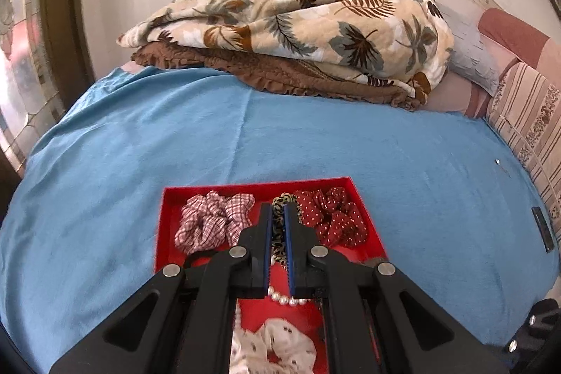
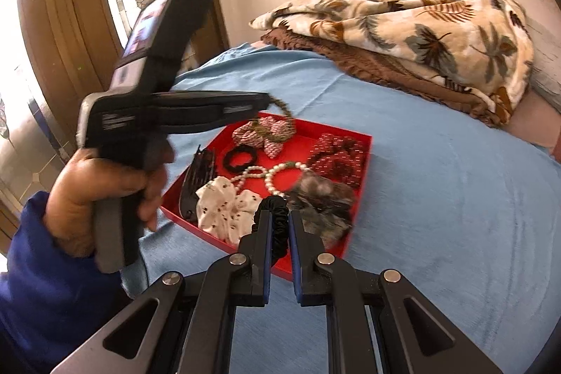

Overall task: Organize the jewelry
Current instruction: 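Open the left tool to drop the leopard-print bracelet in the tray while the right tool drops the black bracelet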

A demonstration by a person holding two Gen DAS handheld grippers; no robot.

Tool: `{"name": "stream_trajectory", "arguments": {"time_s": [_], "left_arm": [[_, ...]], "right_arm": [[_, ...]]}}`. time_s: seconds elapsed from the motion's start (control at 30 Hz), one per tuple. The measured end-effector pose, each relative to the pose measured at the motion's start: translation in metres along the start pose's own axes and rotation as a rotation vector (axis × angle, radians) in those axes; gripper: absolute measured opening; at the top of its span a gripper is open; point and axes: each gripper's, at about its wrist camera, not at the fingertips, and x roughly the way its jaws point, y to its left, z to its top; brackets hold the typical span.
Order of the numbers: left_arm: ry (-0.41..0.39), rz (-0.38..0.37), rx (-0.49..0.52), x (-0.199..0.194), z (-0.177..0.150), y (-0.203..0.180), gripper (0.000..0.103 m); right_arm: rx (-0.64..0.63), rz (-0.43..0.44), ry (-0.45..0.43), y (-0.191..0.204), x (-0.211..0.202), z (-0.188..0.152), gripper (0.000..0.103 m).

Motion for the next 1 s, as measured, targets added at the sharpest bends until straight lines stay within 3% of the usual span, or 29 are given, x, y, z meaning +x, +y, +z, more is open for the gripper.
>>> {"name": "stream_trajectory", "arguments": {"time_s": [0.5,1.0], "left_arm": [[0.046,-0.161,-0.039,0.040,0.017,0.014,0.006],[0.126,-0.149,-0.046,0.070,0.007,0.015,0.006]], "right_arm": [[0.032,0.095,0.051,0.007,0.043,0.014,0.011],[0.151,0.095,0.148,-0.025,0.092,0.000,0.011]]}}
